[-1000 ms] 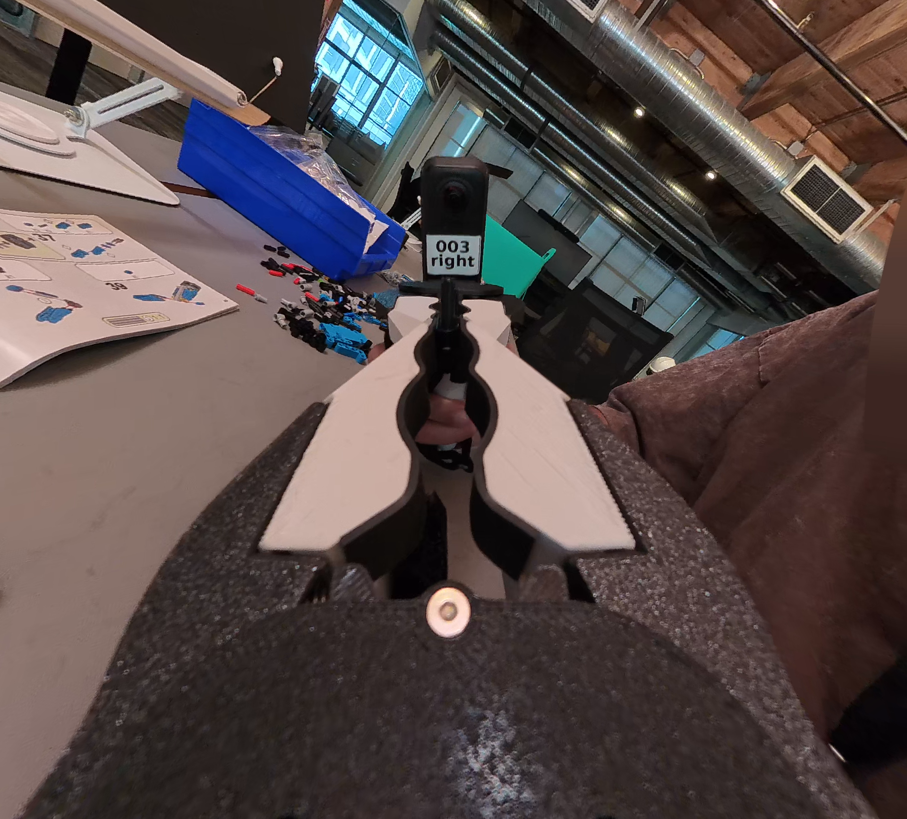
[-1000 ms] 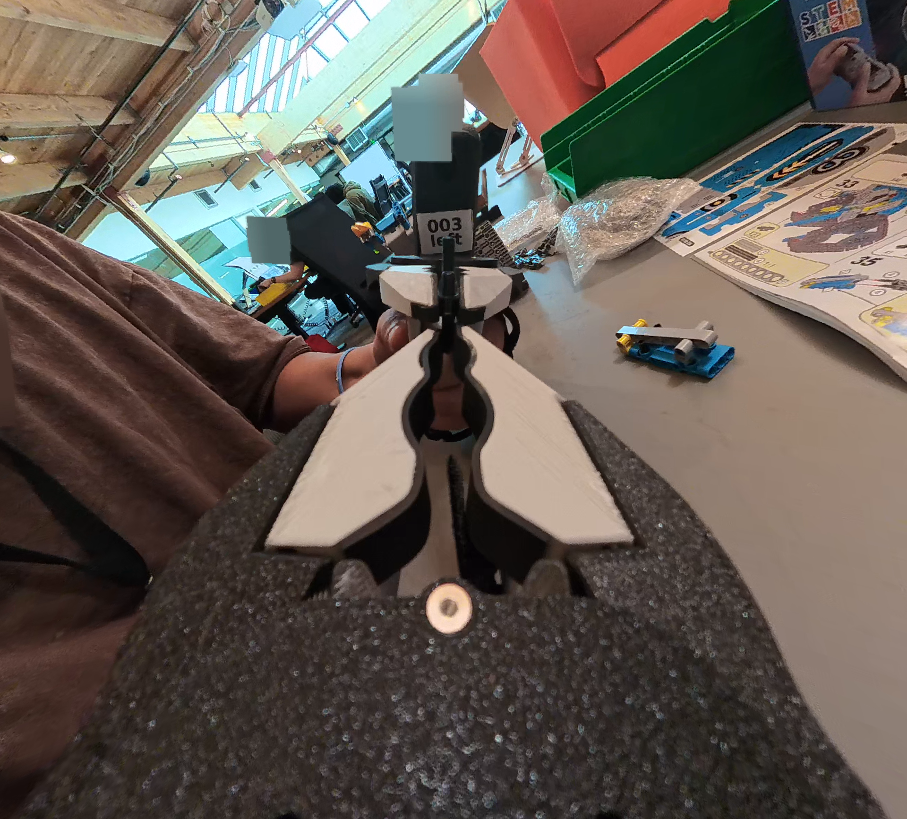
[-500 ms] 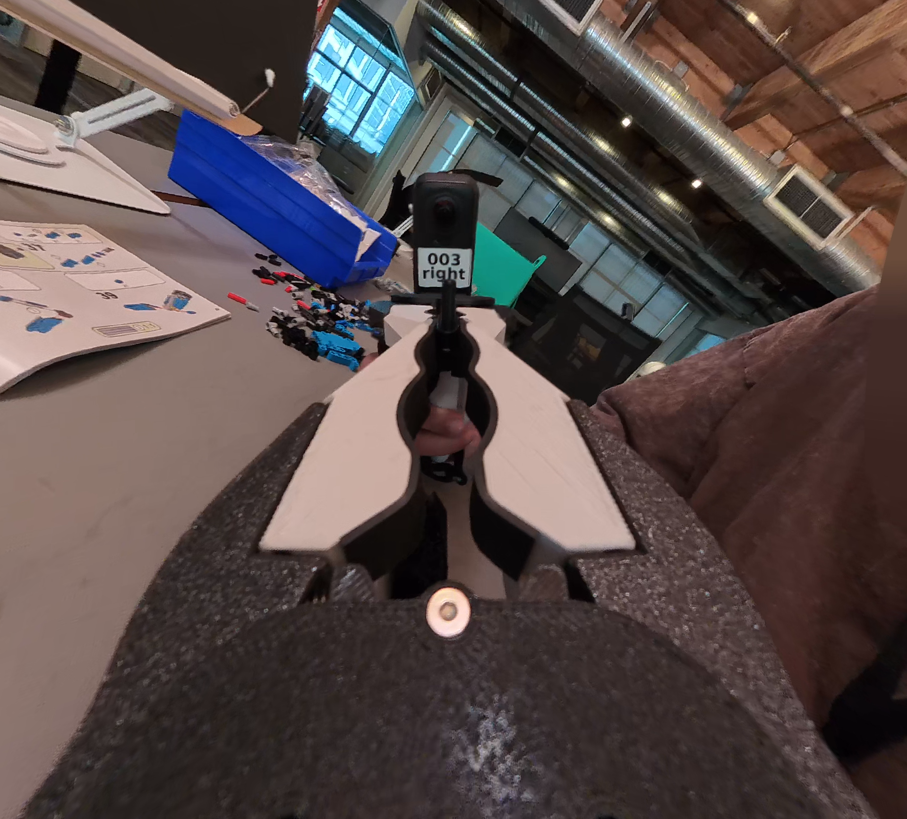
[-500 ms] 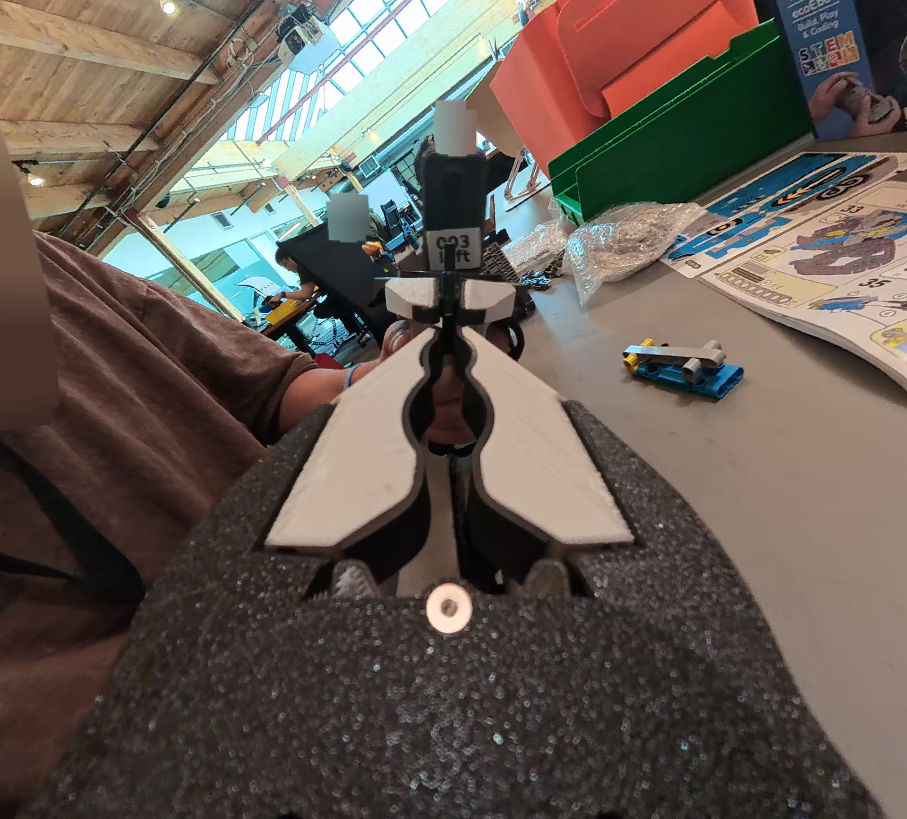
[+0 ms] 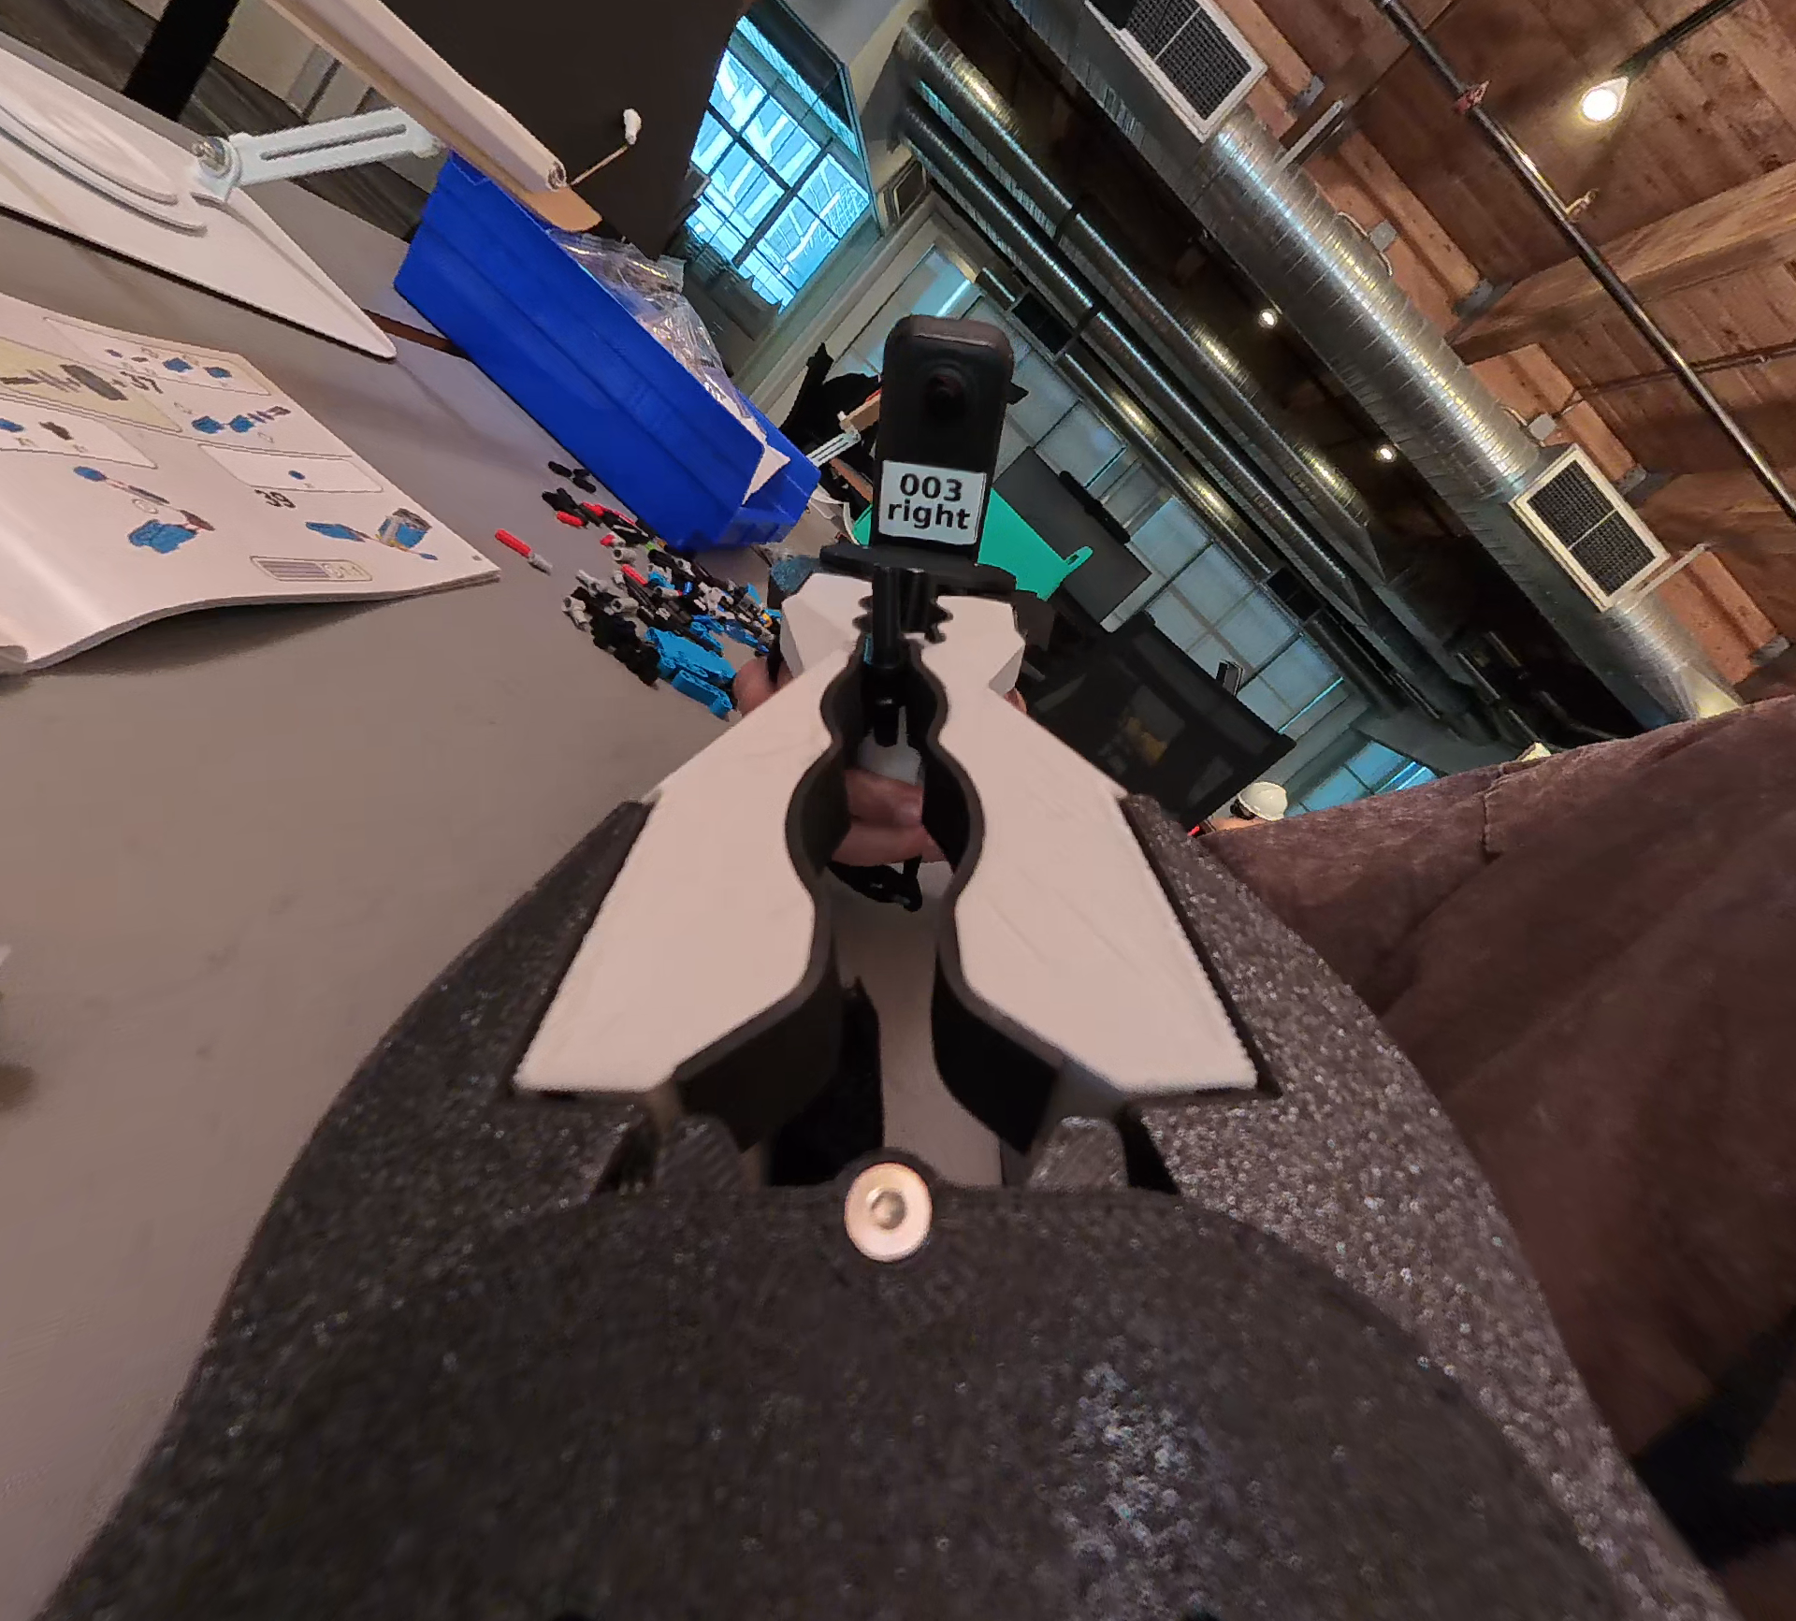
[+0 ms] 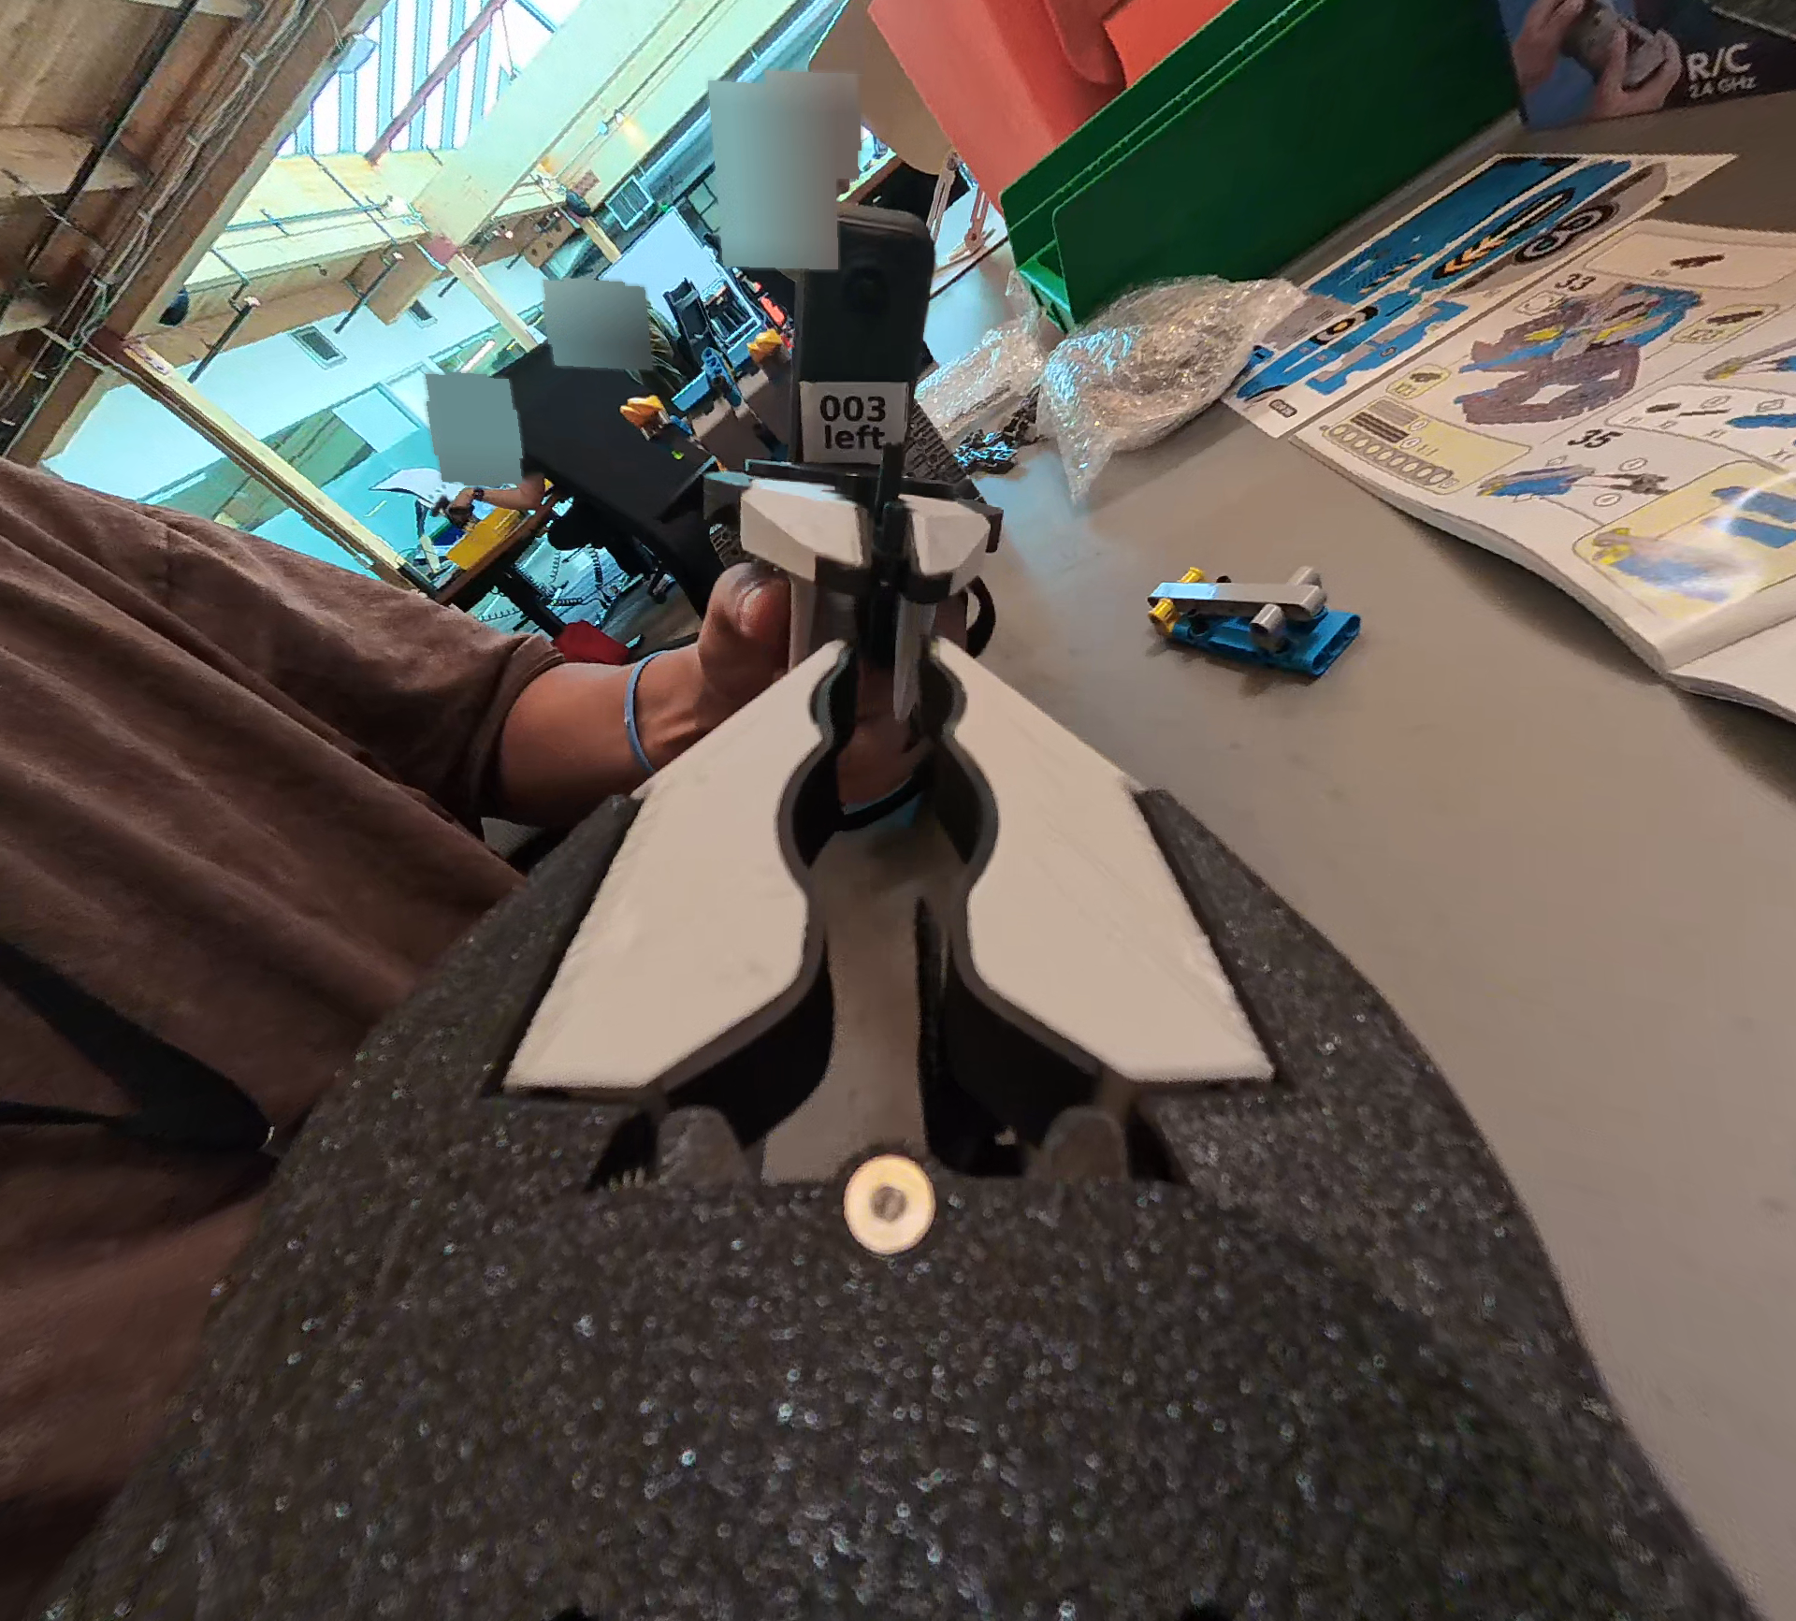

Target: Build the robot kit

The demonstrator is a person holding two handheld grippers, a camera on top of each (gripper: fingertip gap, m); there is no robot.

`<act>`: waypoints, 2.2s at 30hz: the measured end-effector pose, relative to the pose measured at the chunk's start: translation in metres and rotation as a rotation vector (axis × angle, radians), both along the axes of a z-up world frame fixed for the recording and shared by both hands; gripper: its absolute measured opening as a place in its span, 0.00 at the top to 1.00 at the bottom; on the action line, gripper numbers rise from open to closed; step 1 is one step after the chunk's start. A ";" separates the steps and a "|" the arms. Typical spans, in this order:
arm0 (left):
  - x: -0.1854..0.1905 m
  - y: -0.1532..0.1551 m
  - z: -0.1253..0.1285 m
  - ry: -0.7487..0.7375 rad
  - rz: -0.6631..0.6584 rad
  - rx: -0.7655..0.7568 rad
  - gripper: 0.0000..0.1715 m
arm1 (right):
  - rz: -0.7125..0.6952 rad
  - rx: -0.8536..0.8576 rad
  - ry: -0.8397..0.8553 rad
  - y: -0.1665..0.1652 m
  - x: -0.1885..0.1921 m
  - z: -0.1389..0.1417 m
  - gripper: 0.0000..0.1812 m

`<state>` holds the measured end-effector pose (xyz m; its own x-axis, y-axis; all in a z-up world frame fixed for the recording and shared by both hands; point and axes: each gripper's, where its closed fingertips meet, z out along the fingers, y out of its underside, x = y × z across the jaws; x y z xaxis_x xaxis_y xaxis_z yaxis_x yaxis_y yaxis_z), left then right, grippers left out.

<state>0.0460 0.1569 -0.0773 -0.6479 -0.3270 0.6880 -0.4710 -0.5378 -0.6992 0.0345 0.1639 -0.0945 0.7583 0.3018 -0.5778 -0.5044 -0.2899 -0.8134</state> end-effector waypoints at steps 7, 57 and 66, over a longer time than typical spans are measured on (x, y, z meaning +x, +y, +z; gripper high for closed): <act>-0.001 -0.005 -0.001 0.000 -0.017 0.009 0.97 | 0.031 -0.007 0.028 0.003 -0.007 -0.001 0.98; 0.016 -0.017 -0.054 0.276 -0.010 0.172 0.96 | -0.322 -0.238 -1.359 0.002 0.032 -0.038 0.78; 0.012 -0.025 -0.061 0.283 -0.042 0.244 0.96 | -0.216 -0.258 -1.421 0.002 0.024 -0.049 0.83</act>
<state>0.0584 0.1323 -0.1387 -0.4591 -0.4809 0.7470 -0.6821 -0.3478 -0.6432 0.0582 0.1657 -0.1440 0.7409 0.1169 0.6614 0.6110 -0.5261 -0.5915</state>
